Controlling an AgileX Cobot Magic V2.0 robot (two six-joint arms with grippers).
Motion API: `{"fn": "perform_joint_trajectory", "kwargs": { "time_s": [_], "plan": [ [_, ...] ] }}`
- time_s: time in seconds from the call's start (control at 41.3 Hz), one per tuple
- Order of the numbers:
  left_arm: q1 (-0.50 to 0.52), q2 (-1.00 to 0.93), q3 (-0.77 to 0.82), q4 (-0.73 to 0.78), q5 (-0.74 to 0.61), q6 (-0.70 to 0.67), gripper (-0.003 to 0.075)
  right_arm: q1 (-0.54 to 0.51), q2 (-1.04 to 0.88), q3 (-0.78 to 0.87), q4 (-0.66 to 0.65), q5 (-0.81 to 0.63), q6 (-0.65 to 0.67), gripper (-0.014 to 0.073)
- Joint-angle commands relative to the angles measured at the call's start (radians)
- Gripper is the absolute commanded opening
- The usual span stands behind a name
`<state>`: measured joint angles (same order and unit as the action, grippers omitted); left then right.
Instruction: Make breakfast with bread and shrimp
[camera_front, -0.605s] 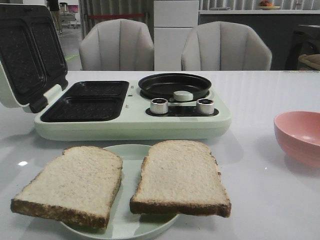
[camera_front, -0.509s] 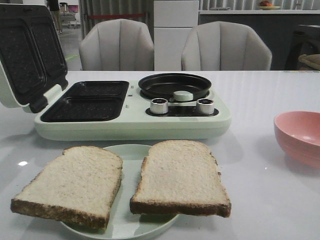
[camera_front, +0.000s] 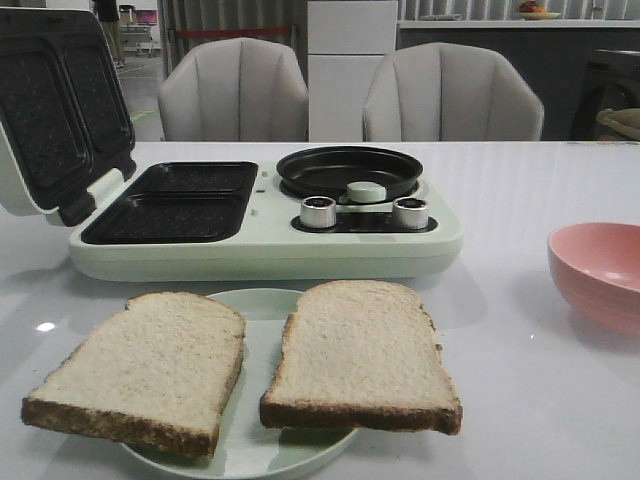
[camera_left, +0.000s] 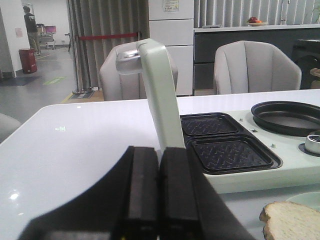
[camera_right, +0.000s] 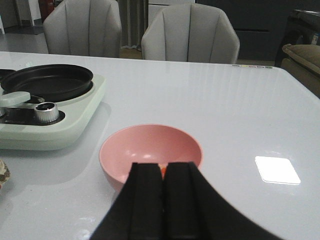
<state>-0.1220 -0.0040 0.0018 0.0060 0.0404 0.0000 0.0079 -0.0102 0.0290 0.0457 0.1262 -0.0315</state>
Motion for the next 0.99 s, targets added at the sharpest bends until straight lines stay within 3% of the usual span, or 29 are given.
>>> {"fn": "perform_joint_trajectory", "kwargs": {
  "time_s": [0.0, 0.17, 0.266, 0.363, 0.509, 0.726, 0.969],
  "plan": [
    [-0.007, -0.017, 0.029, -0.006, -0.094, -0.009, 0.0102, -0.007, -0.021, -0.018, -0.001, -0.098, -0.006, 0.0015],
    [-0.007, -0.017, 0.029, -0.013, -0.125, -0.009, 0.0102, -0.007, -0.021, -0.036, 0.0, -0.153, -0.005, 0.0015],
    [-0.007, -0.017, 0.005, -0.006, -0.233, -0.009, 0.0102, -0.007, -0.02, -0.116, 0.001, -0.109, -0.005, 0.0015],
    [-0.007, -0.013, -0.088, -0.021, -0.227, -0.011, 0.0102, -0.007, -0.018, -0.235, 0.001, -0.015, -0.005, 0.0015],
    [-0.007, 0.029, -0.282, -0.121, -0.112, -0.011, 0.0102, -0.007, 0.039, -0.411, 0.001, 0.091, -0.005, 0.0015],
    [-0.007, 0.222, -0.567, -0.119, 0.233, -0.011, 0.0102, -0.007, 0.23, -0.623, 0.001, 0.269, -0.005, 0.0015],
    [-0.007, 0.368, -0.594, -0.119, 0.298, -0.011, 0.0102, -0.007, 0.398, -0.65, 0.001, 0.355, -0.005, 0.0015]
  ]
}}
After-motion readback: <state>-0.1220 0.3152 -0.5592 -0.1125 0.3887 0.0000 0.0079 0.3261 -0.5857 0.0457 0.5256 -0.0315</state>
